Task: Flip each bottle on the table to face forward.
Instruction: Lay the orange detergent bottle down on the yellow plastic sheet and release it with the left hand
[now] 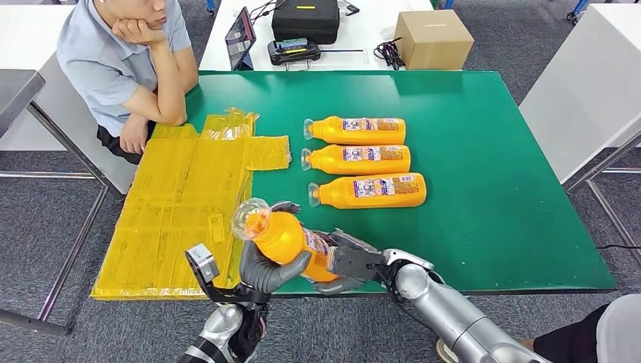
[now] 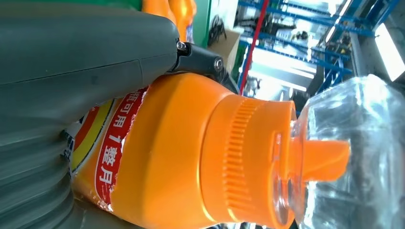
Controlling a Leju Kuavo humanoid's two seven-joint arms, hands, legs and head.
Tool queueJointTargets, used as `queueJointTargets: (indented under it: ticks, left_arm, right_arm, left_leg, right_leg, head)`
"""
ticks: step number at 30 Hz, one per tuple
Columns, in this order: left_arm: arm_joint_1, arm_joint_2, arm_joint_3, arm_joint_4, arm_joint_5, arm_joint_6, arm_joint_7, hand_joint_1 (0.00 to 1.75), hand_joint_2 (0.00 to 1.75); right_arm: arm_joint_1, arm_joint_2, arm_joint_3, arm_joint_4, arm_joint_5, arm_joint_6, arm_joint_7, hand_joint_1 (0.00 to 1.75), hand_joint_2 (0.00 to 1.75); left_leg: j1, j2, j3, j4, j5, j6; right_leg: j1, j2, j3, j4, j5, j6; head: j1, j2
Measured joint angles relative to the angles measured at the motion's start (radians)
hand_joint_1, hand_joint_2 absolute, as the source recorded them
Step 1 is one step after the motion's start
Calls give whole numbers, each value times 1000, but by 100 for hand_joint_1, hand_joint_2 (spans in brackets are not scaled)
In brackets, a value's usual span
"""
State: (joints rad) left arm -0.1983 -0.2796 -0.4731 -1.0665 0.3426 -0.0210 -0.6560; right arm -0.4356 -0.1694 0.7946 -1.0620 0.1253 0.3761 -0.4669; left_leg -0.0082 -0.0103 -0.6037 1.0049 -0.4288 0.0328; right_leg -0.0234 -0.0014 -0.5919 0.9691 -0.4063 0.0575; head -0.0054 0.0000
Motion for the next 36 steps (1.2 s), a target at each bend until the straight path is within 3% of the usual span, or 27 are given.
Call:
queueJointTargets:
  ticks: [9,16,20,24,28,36]
  left_arm:
    - [17,7,3,-29,101,-93,74,175,175]
    - [37,13,1,-63,89,-71,90,175,175]
    - [41,14,-5,-83,40,-5,81,175,175]
    - [46,15,-11,-118,-79,133,78,175,175]
    - [52,31,-14,-152,-230,278,77,175,175]
    - [58,88,2,-221,-333,346,110,175,175]
  right_arm:
    - [35,10,-15,0,-30,-26,0,0,175]
    - [76,28,-42,0,-35,-42,0,0,175]
    - [87,39,-53,0,-25,-54,0,0,175]
    - [116,50,-78,-3,0,-95,-1,0,0]
    - [181,52,-127,-22,27,-138,-1,0,0]
    - [272,58,-221,-66,62,-195,2,0,0]
  left_leg:
    - [0,0,0,0,0,0]
    - [0,0,0,0,0,0]
    - [0,0,0,0,0,0]
    - [0,0,0,0,0,0]
    - [0,0,-1,0,0,0]
    - [0,0,0,0,0,0]
  right_leg:
    - [0,0,0,0,0,0]
    - [0,0,0,0,0,0]
    - [0,0,0,0,0,0]
    - [0,0,0,0,0,0]
    - [0,0,0,0,0,0]
    - [0,0,0,0,0,0]
  head:
    - [0,0]
    - [0,0]
    - [0,0]
    - [0,0]
    - [0,0]
    - [0,0]
